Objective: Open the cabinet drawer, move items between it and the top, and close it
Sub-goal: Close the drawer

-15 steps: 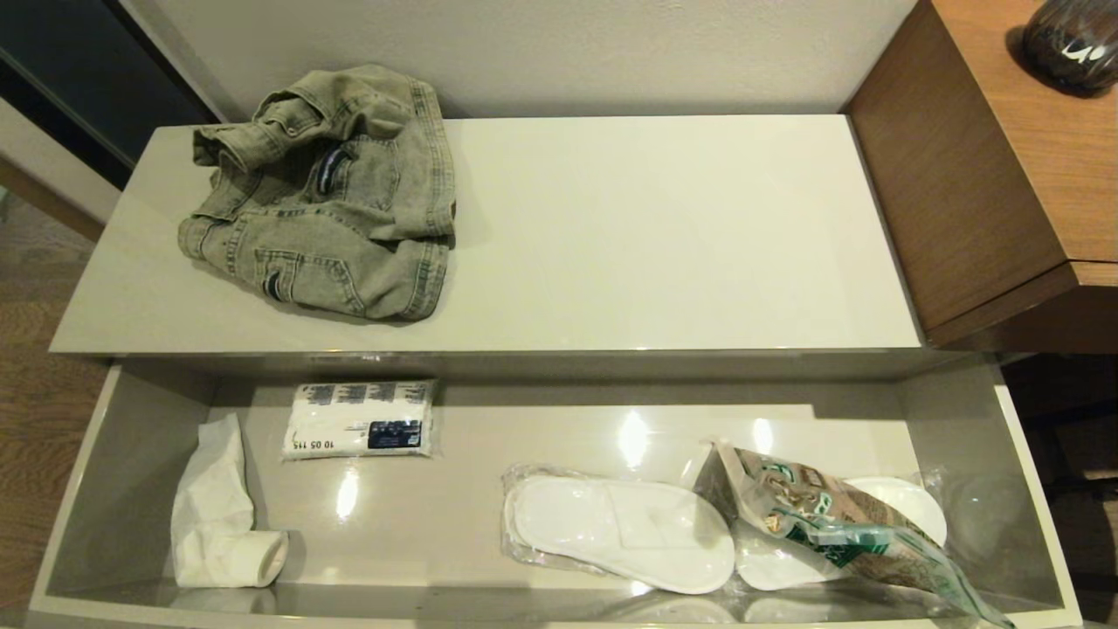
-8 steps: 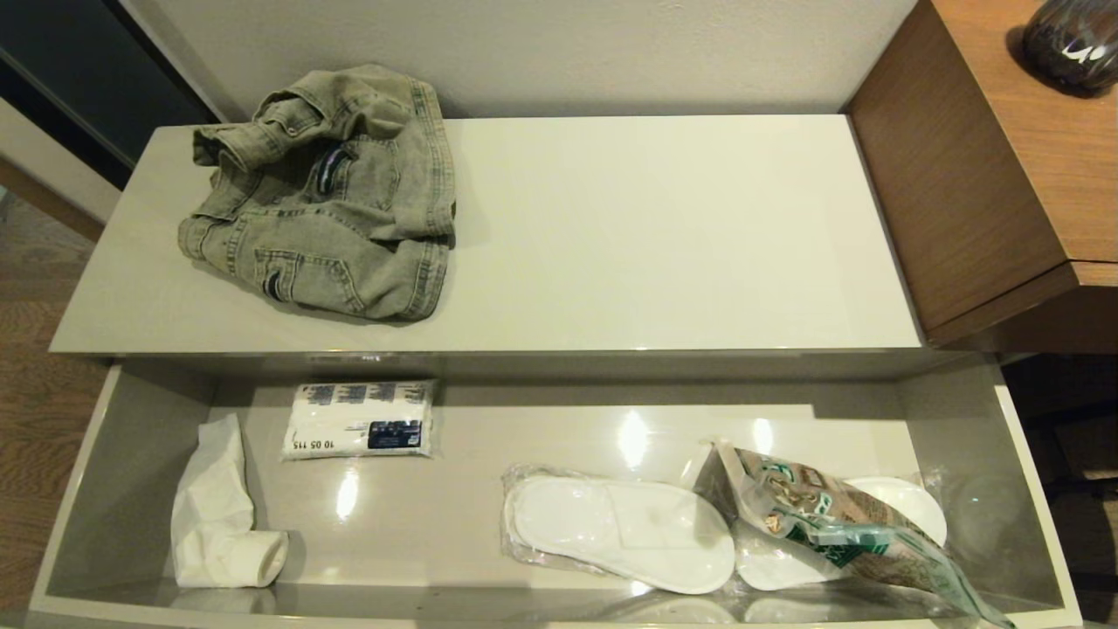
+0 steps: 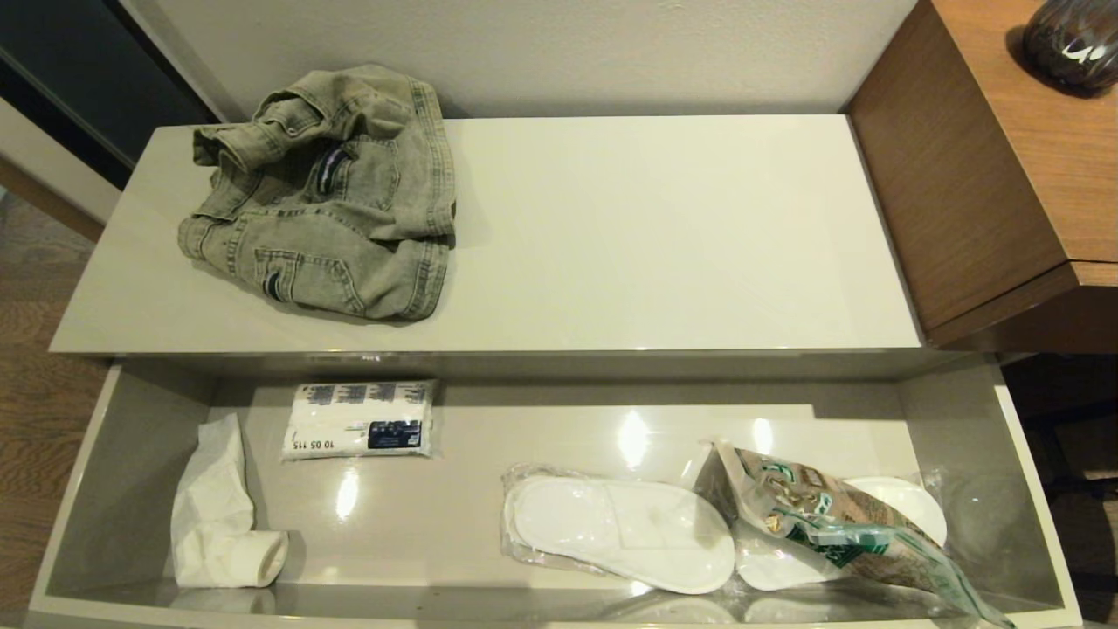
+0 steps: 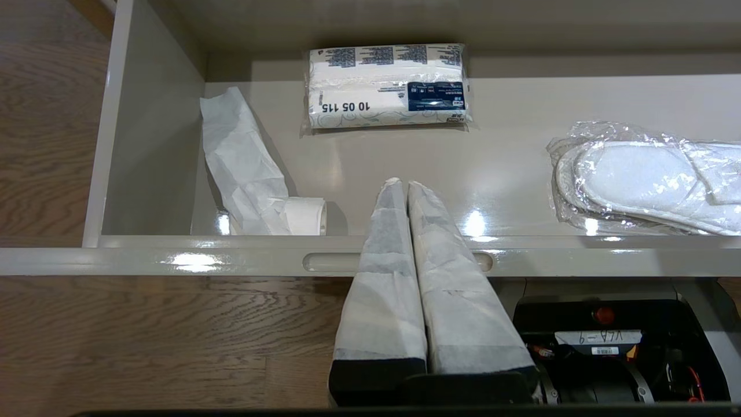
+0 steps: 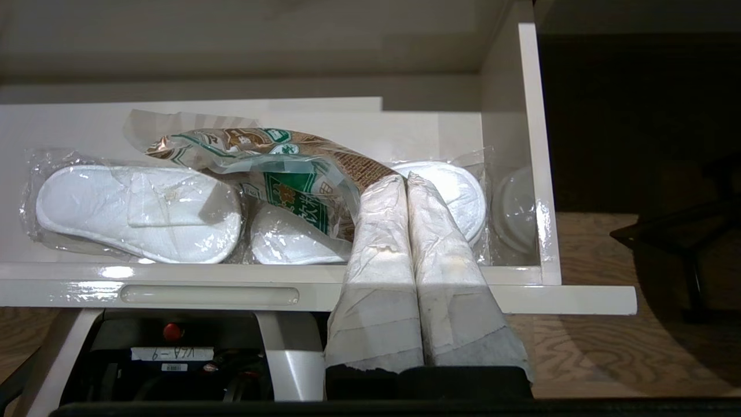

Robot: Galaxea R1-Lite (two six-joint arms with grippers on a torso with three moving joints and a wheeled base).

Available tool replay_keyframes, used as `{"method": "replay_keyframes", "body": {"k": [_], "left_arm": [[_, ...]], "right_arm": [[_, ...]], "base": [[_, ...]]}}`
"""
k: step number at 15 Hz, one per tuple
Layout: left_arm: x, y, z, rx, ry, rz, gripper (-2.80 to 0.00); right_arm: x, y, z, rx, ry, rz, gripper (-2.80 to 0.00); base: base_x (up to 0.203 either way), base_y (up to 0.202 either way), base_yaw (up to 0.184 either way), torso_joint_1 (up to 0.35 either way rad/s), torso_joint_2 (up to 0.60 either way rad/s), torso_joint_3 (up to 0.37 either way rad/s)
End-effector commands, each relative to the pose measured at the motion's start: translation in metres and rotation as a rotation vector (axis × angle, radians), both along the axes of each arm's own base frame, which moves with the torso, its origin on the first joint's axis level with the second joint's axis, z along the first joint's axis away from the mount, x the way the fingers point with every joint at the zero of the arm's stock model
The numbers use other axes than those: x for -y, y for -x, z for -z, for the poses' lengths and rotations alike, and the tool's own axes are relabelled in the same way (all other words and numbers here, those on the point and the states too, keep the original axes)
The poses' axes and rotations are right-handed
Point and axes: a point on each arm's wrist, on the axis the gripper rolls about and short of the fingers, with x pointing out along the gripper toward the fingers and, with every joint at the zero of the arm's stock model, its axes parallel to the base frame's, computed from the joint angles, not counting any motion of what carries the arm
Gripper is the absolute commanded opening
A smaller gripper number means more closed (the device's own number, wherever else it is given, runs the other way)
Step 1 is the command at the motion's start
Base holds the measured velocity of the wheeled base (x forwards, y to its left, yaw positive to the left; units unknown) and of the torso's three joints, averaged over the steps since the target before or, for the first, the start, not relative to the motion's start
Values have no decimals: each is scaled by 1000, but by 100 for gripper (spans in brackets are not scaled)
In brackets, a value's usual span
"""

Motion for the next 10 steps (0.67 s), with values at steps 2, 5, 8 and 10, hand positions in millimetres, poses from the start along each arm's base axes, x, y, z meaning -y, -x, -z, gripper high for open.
{"method": "replay_keyframes", "body": {"k": [2, 5, 8, 10], "left_arm": [[0, 0, 0, -3, 0, -1, -280], [0, 0, 0, -3, 0, -1, -280], [0, 0, 0, -3, 0, -1, -280], [0, 0, 0, -3, 0, -1, -280]], "right_arm": [[0, 0, 0, 0, 0, -1, -280], [0, 0, 0, 0, 0, 0, -280], [0, 0, 0, 0, 0, 0, -280], [0, 0, 0, 0, 0, 0, -280]], "base": [[0, 0, 0, 0, 0, 0], [0, 0, 0, 0, 0, 0], [0, 0, 0, 0, 0, 0], [0, 0, 0, 0, 0, 0]]}}
